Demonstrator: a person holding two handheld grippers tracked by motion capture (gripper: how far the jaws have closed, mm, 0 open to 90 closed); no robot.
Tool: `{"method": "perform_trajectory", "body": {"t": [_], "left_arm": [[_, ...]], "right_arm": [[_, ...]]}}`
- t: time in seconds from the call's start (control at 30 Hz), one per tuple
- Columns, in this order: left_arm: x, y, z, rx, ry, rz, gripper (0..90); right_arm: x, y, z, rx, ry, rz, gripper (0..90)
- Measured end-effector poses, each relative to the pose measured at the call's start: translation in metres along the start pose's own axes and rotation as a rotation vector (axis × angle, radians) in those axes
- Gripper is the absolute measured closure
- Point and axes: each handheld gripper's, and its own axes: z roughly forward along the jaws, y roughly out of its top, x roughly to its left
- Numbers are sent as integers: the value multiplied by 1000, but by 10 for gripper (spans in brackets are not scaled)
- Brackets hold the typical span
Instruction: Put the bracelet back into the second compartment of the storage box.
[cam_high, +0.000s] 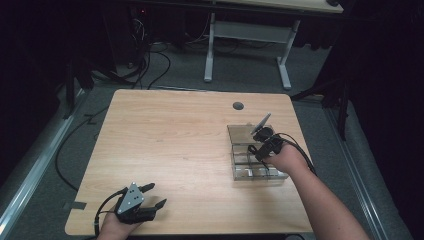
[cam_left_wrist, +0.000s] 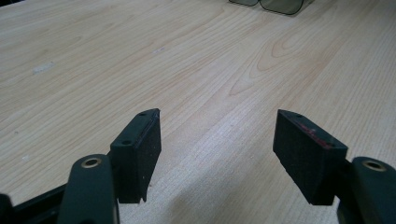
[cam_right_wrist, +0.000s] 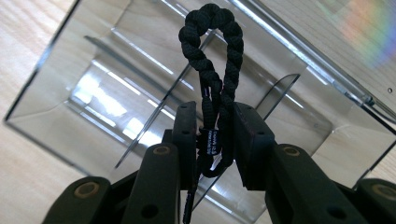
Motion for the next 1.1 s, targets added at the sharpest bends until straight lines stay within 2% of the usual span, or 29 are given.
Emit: {"method": "perform_trajectory", "body": {"t": [0.2,0.37,0.4,0.5,0.7,0.8,0.9,0.93,1.03,1.07,1.1], "left_arm": [[0,0,0,1,0,2,328],[0,0,0,1,2,3,328],[0,0,0,-1,3,3,329],[0,0,0,3,0,3,328],[0,0,0,2,-1,3,329],[-1,0,0,1,0,4,328],[-1,0,0,2,0,6,328],[-1,0,0,3,0,6,329],[-1,0,0,5,-1,7,328],[-1,0,0,6,-1,6,328],[-1,0,0,6,-1,6,329]], "right_arm": [[-6,4,7,16,-3,12,725],[-11,7,15,23,-9,3,724],[-11,8,17,25,-9,14,724],[-13,11,22,24,-9,1,724],[-13,14,30,36,-7,18,725],[-12,15,33,43,-15,1,724],[-9,15,38,53,-13,23,723],[-9,15,40,54,-17,4,723],[-8,15,40,58,-16,17,718],[-10,15,39,52,-20,-6,707],[-10,15,39,52,-20,-6,707]]}}
